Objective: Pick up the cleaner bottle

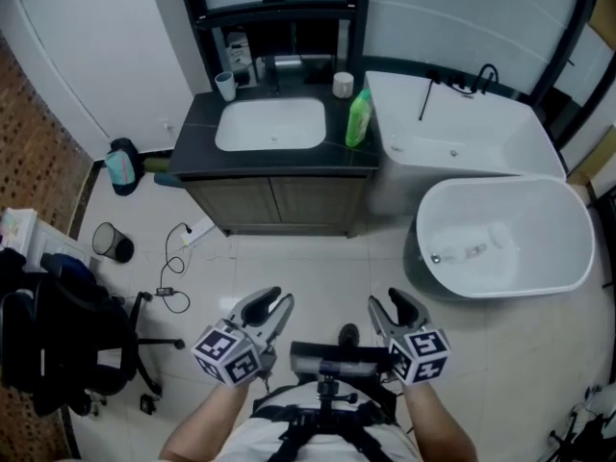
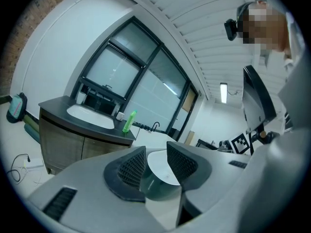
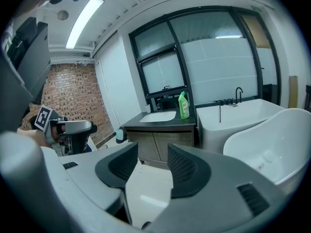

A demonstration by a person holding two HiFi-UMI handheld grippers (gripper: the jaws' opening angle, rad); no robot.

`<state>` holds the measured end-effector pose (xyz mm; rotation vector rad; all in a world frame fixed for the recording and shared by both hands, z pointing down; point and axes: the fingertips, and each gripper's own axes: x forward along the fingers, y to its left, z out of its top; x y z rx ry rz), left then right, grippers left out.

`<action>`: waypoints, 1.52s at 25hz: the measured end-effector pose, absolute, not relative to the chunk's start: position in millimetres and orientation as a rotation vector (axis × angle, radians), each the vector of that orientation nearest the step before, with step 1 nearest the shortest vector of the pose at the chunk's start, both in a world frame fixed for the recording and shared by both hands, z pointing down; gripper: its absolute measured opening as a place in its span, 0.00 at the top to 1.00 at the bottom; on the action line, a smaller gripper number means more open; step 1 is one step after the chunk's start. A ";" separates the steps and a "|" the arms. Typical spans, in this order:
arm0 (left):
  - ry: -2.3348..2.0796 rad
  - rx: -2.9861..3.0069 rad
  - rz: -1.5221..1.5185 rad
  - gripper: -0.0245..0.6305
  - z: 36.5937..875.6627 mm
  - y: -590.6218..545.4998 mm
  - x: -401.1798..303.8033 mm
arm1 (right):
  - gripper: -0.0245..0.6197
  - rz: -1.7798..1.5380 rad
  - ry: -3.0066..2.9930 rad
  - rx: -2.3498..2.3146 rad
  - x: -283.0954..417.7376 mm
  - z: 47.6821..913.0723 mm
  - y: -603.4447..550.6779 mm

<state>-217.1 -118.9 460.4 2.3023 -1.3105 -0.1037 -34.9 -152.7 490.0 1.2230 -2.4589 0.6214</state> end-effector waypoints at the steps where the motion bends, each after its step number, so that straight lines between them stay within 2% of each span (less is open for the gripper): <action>1: -1.320 2.298 -0.106 0.77 458.8 -123.4 -215.5 | 0.65 0.620 -2.465 1.215 -33.3 489.3 -159.1; 24: -1.453 2.251 -0.093 0.77 444.3 -242.8 -151.3 | 0.65 0.610 -2.570 1.085 21.6 479.2 -294.5; 38: -1.345 2.294 -0.087 0.77 453.8 -313.9 -185.4 | 0.65 0.626 -2.514 1.130 -20.2 485.5 -350.9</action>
